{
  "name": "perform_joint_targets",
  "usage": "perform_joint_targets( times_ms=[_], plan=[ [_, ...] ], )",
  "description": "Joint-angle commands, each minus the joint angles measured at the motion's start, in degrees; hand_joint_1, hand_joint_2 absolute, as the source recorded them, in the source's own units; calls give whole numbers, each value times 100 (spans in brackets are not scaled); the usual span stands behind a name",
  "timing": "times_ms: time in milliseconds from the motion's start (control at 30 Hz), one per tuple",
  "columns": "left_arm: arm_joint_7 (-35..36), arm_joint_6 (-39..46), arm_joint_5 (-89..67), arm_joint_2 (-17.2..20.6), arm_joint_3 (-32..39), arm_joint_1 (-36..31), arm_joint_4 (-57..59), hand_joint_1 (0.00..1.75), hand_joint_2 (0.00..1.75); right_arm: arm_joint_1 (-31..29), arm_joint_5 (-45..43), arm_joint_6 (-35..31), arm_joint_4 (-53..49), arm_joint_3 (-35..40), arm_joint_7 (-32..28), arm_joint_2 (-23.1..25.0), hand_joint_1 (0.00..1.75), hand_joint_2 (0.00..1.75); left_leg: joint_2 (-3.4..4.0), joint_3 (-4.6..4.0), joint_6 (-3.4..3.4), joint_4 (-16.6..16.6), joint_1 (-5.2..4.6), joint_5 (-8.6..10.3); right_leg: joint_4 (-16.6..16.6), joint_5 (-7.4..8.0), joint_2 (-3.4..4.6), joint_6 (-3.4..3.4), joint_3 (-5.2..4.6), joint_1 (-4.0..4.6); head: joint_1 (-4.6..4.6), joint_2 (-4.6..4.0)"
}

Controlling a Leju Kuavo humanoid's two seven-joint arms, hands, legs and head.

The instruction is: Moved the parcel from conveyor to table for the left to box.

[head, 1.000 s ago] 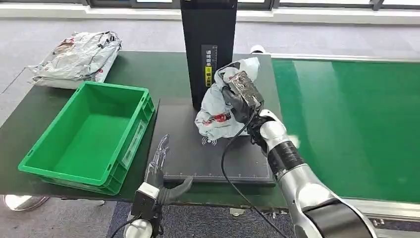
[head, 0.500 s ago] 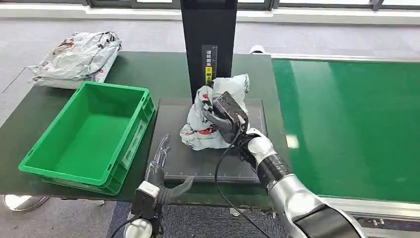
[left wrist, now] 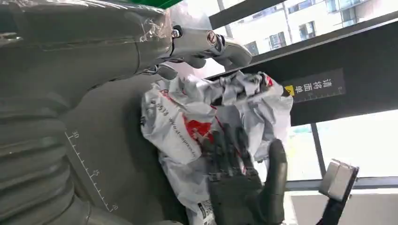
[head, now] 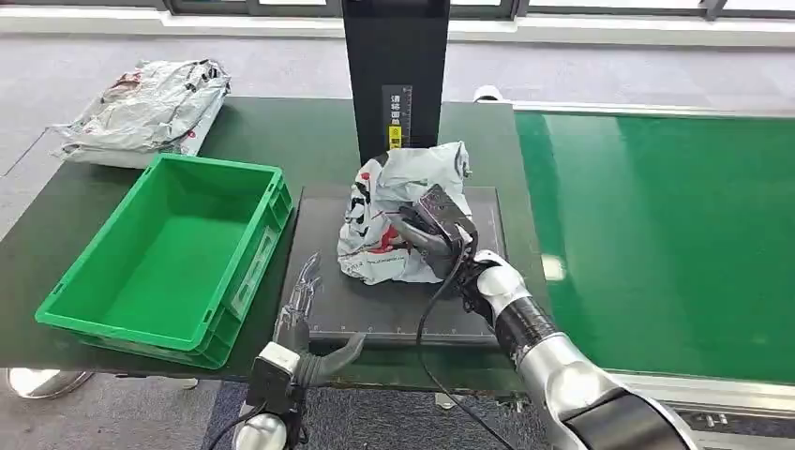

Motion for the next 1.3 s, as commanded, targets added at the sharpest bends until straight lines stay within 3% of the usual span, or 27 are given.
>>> perform_joint_targets(
  times_ms=[33, 367, 400, 533, 700, 900, 1167, 1300],
  plan=[
    [-21, -85, -101, 117, 63, -137, 249, 0, 175, 443, 240, 397, -2363, 767, -224, -930, 0, 0, 5, 10, 3, -13, 4, 4, -18, 1, -35, -9, 19, 9, 0, 0],
    [-36, 75, -109, 105, 226, 190, -100, 0, 175, 1829, 513, -481, -5264, 95, -260, -1366, 0, 0, 4, 15, 1, -15, 4, -3, -20, -5, -38, -11, 25, 11, 0, -2],
    [-42, 80, -112, 101, 233, 194, -101, 0, 175, 1927, 568, -559, -5404, 42, -245, -1360, 0, 175, -8, 1, 1, -5, 5, -2, -10, -6, -31, -6, 11, 9, 0, -2],
    [-23, 95, -124, -14, 281, -26, 102, 0, 175, 2328, 712, -701, -5885, -280, -100, -1111, 0, 175, 4, 25, -4, -23, 8, -4, -30, -5, -49, -14, 35, 16, 0, 0],
    [-17, 92, -132, -28, 261, -79, 246, 0, 175, 3241, 908, -692, -6085, -613, -292, -1147, 0, 175, -1, 20, -4, -21, 7, -2, -27, -3, -45, -12, 28, 13, 0, -2],
    [-23, 142, -194, -82, 277, -41, 214, 0, 175, 3462, 837, -761, -5677, -1179, -408, -867, 0, 175, 4, 17, -5, -13, 5, -6, -20, -4, -28, -7, 23, 10, 0, -2],
    [57, 564, -889, -51, 387, -43, -314, 0, 175, 4672, 1180, -1276, -7359, -1476, -689, -493, 0, 175, -2, 5, -9, -5, 2, -11, -5, -11, -26, -9, 9, 6, 0, 0],
    [157, 914, -1575, -26, 311, -224, -386, 0, 175, 4854, 1155, -1304, -7492, -1577, -692, -405, 0, 175, 3, 10, -10, -8, 5, -13, -10, -13, -34, -15, 15, 11, 0, 0]
  ],
)
